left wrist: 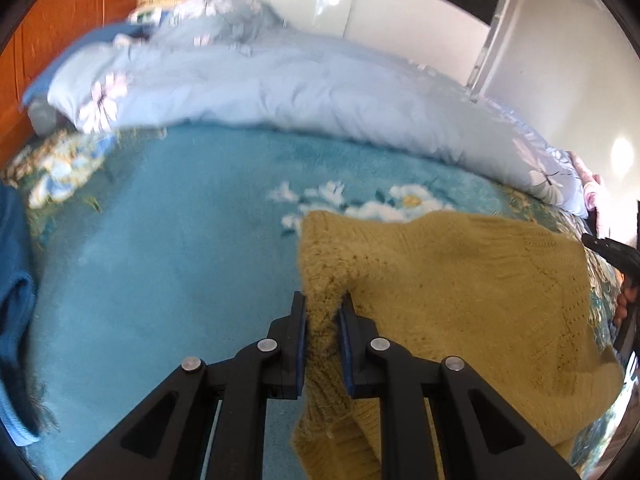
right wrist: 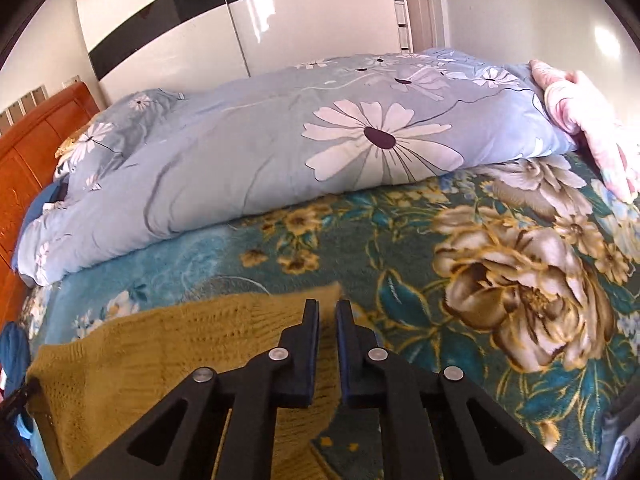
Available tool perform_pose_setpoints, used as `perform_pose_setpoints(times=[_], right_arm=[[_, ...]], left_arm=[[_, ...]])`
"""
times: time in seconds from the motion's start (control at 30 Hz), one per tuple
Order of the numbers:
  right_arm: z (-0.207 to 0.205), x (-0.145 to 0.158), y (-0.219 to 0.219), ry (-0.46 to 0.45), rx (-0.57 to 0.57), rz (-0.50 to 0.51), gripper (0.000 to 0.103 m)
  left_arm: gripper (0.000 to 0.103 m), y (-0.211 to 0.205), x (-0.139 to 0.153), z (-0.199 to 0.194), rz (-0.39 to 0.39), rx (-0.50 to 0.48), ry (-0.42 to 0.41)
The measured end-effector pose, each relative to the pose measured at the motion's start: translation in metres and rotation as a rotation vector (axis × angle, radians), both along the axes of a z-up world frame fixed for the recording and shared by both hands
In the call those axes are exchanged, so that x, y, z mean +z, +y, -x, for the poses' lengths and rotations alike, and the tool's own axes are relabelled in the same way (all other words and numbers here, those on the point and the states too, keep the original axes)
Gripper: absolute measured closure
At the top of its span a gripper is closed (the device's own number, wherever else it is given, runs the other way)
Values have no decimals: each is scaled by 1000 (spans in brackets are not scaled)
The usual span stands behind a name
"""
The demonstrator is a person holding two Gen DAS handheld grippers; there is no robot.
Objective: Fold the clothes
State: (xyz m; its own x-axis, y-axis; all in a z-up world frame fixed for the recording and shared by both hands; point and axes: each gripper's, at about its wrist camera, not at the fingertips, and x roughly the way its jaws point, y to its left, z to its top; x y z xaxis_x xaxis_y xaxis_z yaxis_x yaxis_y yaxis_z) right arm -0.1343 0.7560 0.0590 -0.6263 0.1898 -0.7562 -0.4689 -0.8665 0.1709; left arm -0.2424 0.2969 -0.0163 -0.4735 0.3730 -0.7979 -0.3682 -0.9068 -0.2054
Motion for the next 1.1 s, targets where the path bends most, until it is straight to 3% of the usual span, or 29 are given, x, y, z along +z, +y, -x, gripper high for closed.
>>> perform_pose_setpoints(times=[0.1, 0.23, 0.3, 0.33, 0.4, 0.47, 0.53, 0.63, 0.73, 0.93, 1.1], right_arm=[[-9, 4, 0, 10, -5, 10, 93], [-30, 21, -6, 38, 8, 3, 89], [-49, 31, -12, 46, 19, -15, 71], [-61, 35, -15, 51, 21, -23, 68], [-89, 41, -22, 64, 22, -38, 57], [-124, 40, -27, 80, 19, -28, 47], [-159, 34, -29, 71, -6, -15, 46], [-213, 18, -33, 51, -70, 52, 46], [-250, 10, -42, 87, -98, 137, 45], [-263, -7, -58, 110, -86, 271, 45], [-253, -12, -72, 100, -61, 301, 45]], left_arm=[[87, -4, -3, -5, 0, -3, -24], [69, -15, 1, -35, 23, -1, -15], [57, -26, 3, -55, 8, 4, -11], [52, -30, 4, -64, 6, 10, -8], [51, -40, 4, -82, 5, 31, -12], [50, -51, 1, -106, -51, 50, -57], [50, -59, -5, -133, -103, 48, -103], [50, -60, -15, -164, -107, 33, -158], [50, -63, -17, -183, -143, 45, -185], [50, -74, -10, -202, -201, 117, -203], [50, -76, 1, -218, -243, 97, -193]])
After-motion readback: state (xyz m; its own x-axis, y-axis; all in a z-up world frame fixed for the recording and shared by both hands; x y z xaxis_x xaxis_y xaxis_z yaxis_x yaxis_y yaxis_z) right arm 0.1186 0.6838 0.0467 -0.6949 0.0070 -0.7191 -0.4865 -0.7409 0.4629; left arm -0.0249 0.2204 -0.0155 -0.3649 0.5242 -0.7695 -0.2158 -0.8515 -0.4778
